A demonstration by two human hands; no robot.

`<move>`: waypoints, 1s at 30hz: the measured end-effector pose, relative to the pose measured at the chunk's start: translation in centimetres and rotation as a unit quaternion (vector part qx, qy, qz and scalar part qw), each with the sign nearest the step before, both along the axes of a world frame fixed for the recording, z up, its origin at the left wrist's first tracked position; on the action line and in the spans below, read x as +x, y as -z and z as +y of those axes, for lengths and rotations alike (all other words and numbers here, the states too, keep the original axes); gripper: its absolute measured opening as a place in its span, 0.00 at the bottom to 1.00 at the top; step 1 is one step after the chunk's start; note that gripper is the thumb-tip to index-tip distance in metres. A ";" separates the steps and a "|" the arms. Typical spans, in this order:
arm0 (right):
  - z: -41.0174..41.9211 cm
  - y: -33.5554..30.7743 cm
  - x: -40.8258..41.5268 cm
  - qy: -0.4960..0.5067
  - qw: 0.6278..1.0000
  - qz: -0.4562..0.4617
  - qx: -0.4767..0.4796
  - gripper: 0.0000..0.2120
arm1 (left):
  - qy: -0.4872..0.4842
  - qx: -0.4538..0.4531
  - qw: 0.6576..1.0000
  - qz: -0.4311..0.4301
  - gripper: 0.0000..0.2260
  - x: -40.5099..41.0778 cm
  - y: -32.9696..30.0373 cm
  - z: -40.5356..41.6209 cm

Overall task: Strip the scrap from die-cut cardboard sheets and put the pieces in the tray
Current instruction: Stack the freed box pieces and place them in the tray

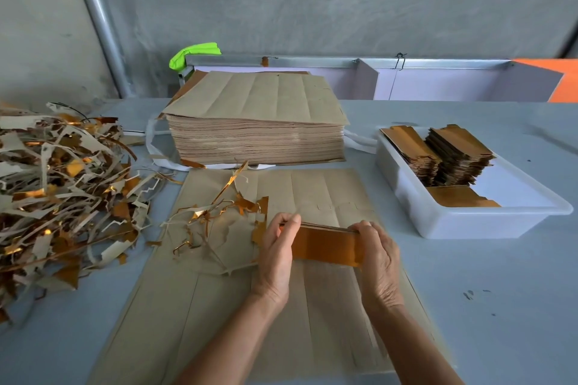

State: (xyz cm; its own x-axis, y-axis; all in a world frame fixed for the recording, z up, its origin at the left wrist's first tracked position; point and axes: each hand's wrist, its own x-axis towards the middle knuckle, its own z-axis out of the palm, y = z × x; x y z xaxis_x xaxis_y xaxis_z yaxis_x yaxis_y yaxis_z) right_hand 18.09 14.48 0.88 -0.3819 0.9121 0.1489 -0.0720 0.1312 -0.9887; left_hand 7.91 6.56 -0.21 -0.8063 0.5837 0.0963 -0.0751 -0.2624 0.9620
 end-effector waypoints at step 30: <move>3.8 -2.4 1.9 -0.133 0.966 -0.013 -0.219 0.08 | 0.075 -0.172 0.982 -0.013 0.08 -2.8 -4.0 -0.9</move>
State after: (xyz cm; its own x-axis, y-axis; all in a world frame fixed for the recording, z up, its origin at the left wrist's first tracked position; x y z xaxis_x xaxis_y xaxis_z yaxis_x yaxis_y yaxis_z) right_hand 20.04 18.29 3.33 -0.6095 0.7546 -0.2430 -0.0195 -0.3207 -0.9470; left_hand 5.11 5.62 3.74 -0.7079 0.6908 -0.1473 -0.1134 0.0946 0.9890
